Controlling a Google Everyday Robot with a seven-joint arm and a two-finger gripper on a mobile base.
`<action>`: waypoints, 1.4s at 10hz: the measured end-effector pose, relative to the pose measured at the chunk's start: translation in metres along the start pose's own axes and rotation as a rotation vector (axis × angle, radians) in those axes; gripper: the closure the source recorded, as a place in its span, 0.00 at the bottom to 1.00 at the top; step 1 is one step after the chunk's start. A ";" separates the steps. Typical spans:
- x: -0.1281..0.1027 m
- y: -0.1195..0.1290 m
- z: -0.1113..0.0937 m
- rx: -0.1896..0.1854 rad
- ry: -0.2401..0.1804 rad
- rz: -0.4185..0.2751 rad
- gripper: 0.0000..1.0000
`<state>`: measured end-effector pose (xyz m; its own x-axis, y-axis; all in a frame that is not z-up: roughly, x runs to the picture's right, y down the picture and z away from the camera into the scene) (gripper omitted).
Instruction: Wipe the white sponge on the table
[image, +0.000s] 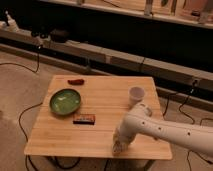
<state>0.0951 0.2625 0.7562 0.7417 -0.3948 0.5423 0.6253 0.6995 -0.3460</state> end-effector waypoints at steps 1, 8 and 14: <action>0.019 -0.002 -0.003 0.010 0.015 0.048 1.00; 0.072 -0.067 0.002 0.060 0.083 0.136 1.00; 0.008 -0.113 0.017 0.073 0.032 0.025 1.00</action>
<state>0.0258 0.1902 0.8122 0.7650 -0.3949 0.5088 0.5880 0.7506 -0.3015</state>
